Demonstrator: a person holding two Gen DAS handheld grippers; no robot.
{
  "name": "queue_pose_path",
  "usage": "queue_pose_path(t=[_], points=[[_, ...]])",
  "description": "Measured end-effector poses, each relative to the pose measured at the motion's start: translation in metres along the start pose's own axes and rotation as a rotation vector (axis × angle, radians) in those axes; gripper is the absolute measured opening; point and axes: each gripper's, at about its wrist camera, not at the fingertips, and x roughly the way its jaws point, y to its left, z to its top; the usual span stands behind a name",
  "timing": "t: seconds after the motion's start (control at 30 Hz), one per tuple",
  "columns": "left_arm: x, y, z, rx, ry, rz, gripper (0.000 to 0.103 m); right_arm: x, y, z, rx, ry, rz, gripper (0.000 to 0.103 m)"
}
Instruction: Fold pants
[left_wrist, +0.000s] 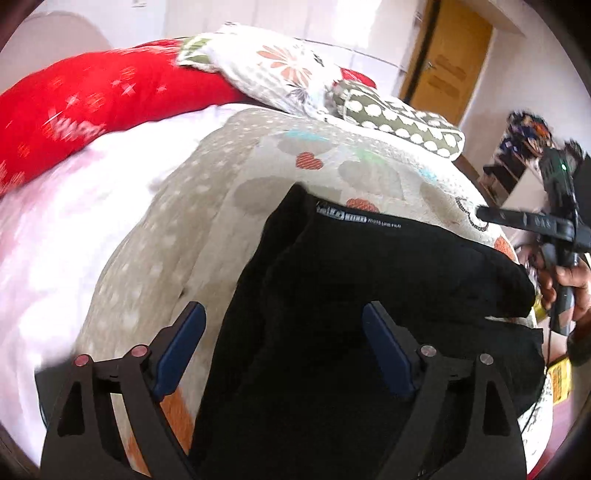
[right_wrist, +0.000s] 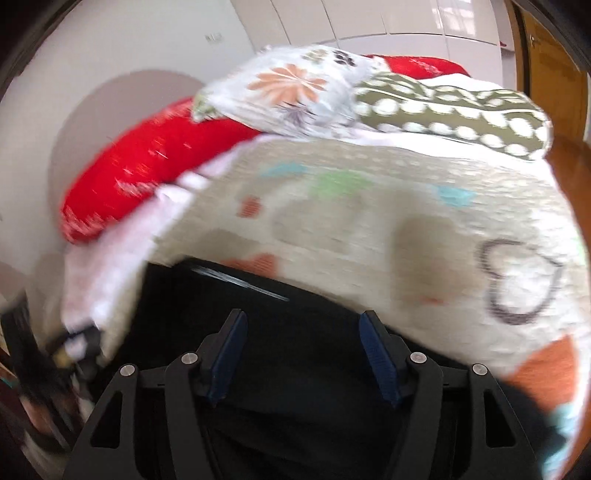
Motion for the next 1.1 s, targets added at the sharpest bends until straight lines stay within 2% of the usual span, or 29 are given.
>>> queue_pose_path(t=[0.27,0.4,0.5,0.53,0.57,0.6,0.63,0.67,0.7,0.8,0.97,1.1], points=[[0.057,-0.023,0.046,0.214,0.067,0.09,0.088,0.035,-0.045,-0.008,-0.099,0.13,-0.099,0.066],[0.085,-0.024,0.053,0.26,0.12,0.128,0.088,0.059,-0.05,-0.016,-0.179,0.193,-0.14,0.066],[0.104,-0.026,0.059,0.293,0.137,0.155,0.087,0.066,-0.049,-0.019,-0.212,0.184,-0.147,0.065],[0.109,-0.025,0.06,0.292,0.141,0.156,0.083,0.068,-0.047,-0.019,-0.218,0.184,-0.151,0.063],[0.113,-0.024,0.061,0.284,0.15,0.152,0.06,0.07,-0.046,-0.019,-0.222,0.184,-0.151,0.048],[0.117,-0.023,0.062,0.27,0.17,0.145,0.038,0.071,-0.044,-0.02,-0.225,0.184,-0.146,0.026],[0.122,-0.02,0.063,0.244,0.2,0.116,0.007,0.072,-0.039,-0.02,-0.24,0.181,-0.157,0.016],[0.125,-0.016,0.063,0.202,0.219,0.088,0.007,0.07,-0.034,-0.022,-0.258,0.18,-0.163,0.006],[0.124,-0.016,0.062,0.2,0.211,0.096,0.007,0.069,-0.029,-0.023,-0.275,0.176,-0.179,0.005],[0.109,-0.019,0.061,0.205,0.168,0.09,0.006,0.053,-0.017,-0.022,-0.309,0.122,-0.229,0.004],[0.061,-0.011,0.071,0.149,0.083,0.031,0.007,-0.002,-0.006,-0.008,-0.281,-0.047,-0.233,0.004],[0.023,-0.01,0.075,0.135,0.02,0.012,0.007,-0.045,0.018,-0.008,-0.296,-0.142,-0.229,0.004]])
